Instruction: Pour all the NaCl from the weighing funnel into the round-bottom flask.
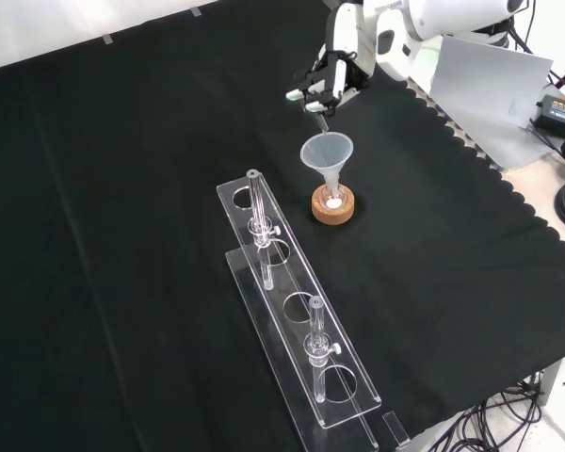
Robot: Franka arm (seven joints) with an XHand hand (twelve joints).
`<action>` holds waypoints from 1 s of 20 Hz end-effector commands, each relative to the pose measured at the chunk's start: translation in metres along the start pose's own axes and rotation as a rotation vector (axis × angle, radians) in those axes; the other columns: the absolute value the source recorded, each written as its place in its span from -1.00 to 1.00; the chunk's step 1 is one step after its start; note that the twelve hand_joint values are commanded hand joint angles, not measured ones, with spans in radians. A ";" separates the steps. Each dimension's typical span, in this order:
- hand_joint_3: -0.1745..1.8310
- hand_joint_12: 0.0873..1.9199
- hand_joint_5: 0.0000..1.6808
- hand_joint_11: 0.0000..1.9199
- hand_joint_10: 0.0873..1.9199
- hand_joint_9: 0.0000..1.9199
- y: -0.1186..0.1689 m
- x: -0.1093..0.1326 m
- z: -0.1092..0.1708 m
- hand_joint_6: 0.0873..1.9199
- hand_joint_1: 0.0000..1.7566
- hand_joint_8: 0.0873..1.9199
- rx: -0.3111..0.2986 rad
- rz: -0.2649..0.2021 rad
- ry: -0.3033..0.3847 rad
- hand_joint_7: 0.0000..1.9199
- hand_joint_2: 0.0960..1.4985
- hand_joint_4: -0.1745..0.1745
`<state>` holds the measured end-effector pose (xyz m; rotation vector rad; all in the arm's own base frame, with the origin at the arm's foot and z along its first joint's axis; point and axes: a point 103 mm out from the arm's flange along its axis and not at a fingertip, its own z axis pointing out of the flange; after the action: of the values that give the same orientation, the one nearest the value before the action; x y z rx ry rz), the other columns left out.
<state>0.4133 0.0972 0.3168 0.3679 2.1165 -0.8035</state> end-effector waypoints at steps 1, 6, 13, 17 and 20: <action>-0.41 0.49 0.61 -1.00 -0.98 0.28 -0.016 -0.009 0.012 -0.63 0.27 -1.00 -0.012 0.124 0.080 0.77 -0.06 1.00; -0.41 0.49 0.61 -1.00 -0.98 0.28 -0.024 -0.020 0.023 -0.63 0.27 -1.00 -0.039 0.205 0.131 0.77 -0.06 1.00; -0.41 0.49 0.60 -1.00 -0.98 0.28 -0.037 -0.031 0.041 -0.62 0.27 -1.00 -0.065 0.338 0.228 0.77 -0.06 1.00; -0.41 0.49 0.60 -1.00 -0.98 0.28 -0.045 -0.035 0.050 -0.62 0.27 -1.00 -0.071 0.402 0.271 0.77 -0.06 1.00; -0.41 0.50 0.60 -1.00 -0.98 0.28 -0.046 -0.037 0.051 -0.62 0.27 -1.00 -0.066 0.447 0.300 0.77 -0.06 1.00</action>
<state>0.4384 0.0326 0.3356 0.8381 2.2040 -0.5090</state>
